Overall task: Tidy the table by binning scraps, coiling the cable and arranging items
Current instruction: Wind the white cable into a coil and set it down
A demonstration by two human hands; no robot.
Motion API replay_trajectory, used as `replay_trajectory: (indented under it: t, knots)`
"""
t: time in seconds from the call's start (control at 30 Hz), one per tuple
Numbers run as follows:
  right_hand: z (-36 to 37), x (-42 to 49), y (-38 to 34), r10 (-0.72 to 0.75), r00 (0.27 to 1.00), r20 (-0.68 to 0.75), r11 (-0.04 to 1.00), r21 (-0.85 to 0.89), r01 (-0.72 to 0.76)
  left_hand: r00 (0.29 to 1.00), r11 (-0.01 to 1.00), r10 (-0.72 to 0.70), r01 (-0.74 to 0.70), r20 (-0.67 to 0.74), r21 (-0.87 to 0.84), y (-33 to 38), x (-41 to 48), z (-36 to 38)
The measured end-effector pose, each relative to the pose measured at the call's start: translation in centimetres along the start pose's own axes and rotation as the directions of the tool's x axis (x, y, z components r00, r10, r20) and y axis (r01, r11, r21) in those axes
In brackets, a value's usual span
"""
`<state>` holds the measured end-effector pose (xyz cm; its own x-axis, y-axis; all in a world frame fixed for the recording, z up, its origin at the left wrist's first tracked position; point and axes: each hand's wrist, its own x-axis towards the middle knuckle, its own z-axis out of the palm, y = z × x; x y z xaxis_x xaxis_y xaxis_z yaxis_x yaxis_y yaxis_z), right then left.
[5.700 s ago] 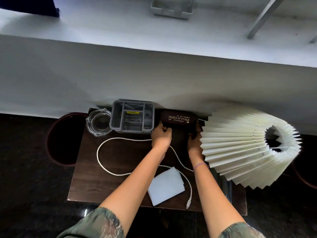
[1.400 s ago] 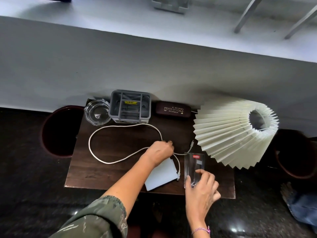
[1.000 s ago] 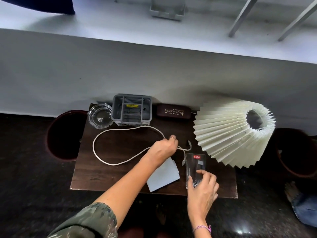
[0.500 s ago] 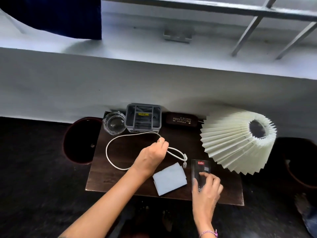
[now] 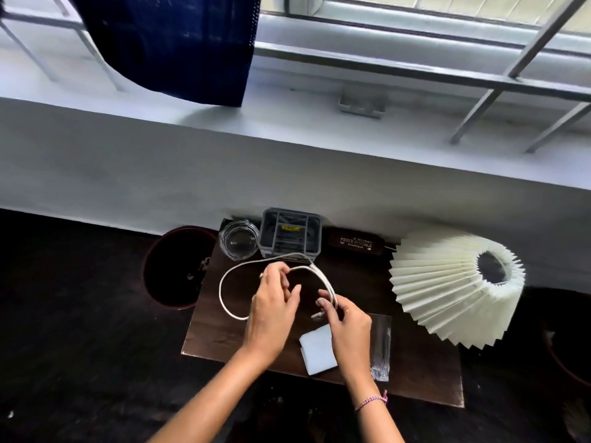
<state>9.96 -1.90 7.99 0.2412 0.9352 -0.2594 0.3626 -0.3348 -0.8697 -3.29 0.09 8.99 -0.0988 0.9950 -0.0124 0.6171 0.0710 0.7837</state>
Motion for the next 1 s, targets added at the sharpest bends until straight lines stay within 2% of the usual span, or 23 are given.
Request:
replay_trajectory:
  t: [0.03,0.1,0.17,0.2,0.33,0.47,0.6,0.7,0.83,0.9,1.0]
  knots:
    - [0.3,0.1,-0.2,0.024,0.999,0.026,0.999,0.031,-0.025,0.993,0.99,-0.118,0.118,0.004,-0.078,-0.1,-0.8,0.4]
    - [0.8,0.1,-0.2,0.051,0.994,0.098,0.997,0.05,-0.056,0.943,0.938,-0.293,0.316,0.16,-0.143,-0.5,-2.1,1.7]
    - [1.1,0.0,0.3,0.065,0.986,0.156,0.997,0.041,-0.073,0.862,0.879,-0.379,0.449,0.337,-0.16,-1.3,-2.6,2.5]
    - [1.1,0.0,0.7,0.081,0.983,0.167,0.995,0.036,-0.089,0.84,0.869,-0.379,0.467,0.388,-0.162,-1.7,-2.5,2.7]
    - [0.9,0.3,1.7,0.125,0.954,0.274,0.988,0.05,-0.143,0.796,0.872,-0.35,0.469,0.494,-0.138,-2.6,-1.5,2.8]
    - [0.7,0.9,2.0,0.169,0.921,0.352,0.978,0.055,-0.201,0.797,0.933,-0.286,0.358,0.532,-0.035,-2.9,-0.9,1.8]
    - [0.9,1.0,1.8,0.171,0.902,0.397,0.985,-0.042,-0.168,0.742,0.974,-0.21,0.215,0.637,0.07,-2.5,-0.4,0.2]
    - [1.1,1.1,1.2,0.158,0.891,0.426,0.987,-0.078,-0.138,0.768,0.972,-0.205,0.088,0.607,0.217,-1.7,-0.1,-0.1]
    - [0.8,2.4,0.5,0.133,0.904,0.406,0.987,-0.137,-0.084,0.872,0.895,-0.234,0.02,0.43,0.445,-1.3,0.3,-0.6]
    - [0.5,3.5,0.2,0.167,0.902,0.398,0.983,-0.133,-0.123,0.902,0.875,-0.235,0.035,0.362,0.482,-1.7,0.4,-1.2]
    - [-0.5,5.3,0.3,0.278,0.901,0.332,0.954,-0.206,-0.218,0.914,0.889,-0.299,0.163,0.274,0.429,-2.5,0.4,-2.4]
